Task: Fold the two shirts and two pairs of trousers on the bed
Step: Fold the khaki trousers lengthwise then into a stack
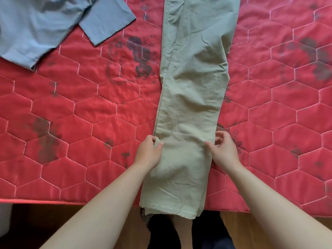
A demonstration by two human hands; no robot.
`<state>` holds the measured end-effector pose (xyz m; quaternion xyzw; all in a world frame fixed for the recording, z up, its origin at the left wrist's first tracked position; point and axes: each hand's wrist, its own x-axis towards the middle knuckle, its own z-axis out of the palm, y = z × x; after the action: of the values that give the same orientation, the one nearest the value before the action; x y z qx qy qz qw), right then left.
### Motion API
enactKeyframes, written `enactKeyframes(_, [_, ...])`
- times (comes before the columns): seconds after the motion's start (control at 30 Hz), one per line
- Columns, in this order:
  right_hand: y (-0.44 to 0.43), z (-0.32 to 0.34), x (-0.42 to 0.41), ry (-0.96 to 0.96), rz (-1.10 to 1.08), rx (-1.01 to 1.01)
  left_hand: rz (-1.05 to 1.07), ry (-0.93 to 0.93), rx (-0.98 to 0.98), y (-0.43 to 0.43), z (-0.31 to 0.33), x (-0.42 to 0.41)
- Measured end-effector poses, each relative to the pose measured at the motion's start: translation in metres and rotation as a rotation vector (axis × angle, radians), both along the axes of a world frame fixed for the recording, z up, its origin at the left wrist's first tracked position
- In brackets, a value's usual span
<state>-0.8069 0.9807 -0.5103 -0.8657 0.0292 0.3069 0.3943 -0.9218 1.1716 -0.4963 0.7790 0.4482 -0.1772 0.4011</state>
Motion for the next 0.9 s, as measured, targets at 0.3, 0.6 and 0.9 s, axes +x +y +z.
enactKeyframes(0.3, [-0.015,-0.002,-0.014,-0.087,0.025,-0.125,-0.079,0.064,0.235,-0.011,0.005,-0.009])
enactKeyframes(0.6, [0.02,-0.005,0.002,-0.036,0.092,-0.05,-0.029,0.033,0.124,-0.002,-0.001,0.035])
enactKeyframes(0.9, [-0.025,0.025,-0.02,0.037,0.181,-0.176,-0.126,0.188,-0.062,-0.026,0.023,0.002])
